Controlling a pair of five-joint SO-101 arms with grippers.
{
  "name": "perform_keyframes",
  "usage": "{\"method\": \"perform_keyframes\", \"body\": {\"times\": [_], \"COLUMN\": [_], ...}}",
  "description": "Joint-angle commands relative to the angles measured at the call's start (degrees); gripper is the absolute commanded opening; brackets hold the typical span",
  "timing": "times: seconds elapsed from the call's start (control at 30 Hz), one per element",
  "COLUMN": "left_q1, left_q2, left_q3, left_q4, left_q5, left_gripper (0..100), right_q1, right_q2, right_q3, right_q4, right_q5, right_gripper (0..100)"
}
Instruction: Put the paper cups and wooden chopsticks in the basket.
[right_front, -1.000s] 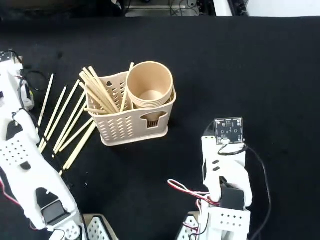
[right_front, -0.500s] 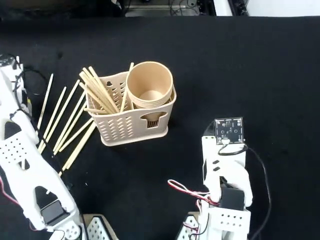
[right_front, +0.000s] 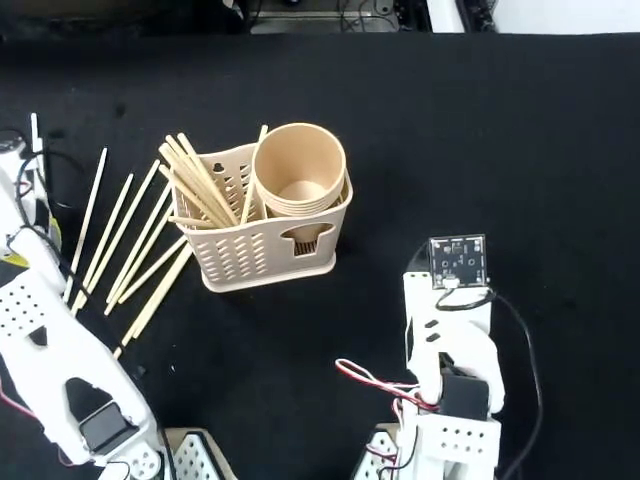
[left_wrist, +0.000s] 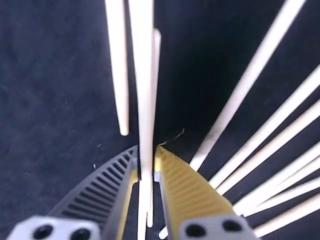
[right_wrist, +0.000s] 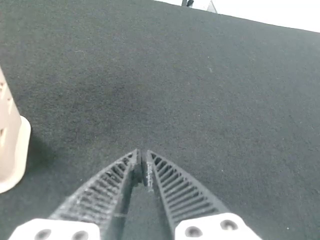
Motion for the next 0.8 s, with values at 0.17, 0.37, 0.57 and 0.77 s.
{"method": "perform_keyframes", "body": {"times": [0.17, 0.37, 0.57, 0.77], "left_q1": [-6.46, -6.64, -5.05, -2.77], "left_q2": [-9.49, -11.08, -11.69, -11.16], "left_q3": [7.43, 10.24, 9.27, 1.27], "left_q4": [0.44, 0.44, 0.44, 0.44], "left_q5": [-8.44, -9.05, -9.05, -8.70], "left_gripper": [3, 4, 26, 27], "right_q1": [-0.44, -0.44, -0.44, -0.44], "right_q2": [-3.74, -3.74, -3.74, -3.74], "right_q3": [-0.22, -0.22, -0.22, -0.22], "right_q4": [-0.62, -0.62, -0.62, -0.62], "right_q5": [0.00, 0.00, 0.00, 0.00], "right_gripper": [2.1, 2.1, 2.1, 2.1]}}
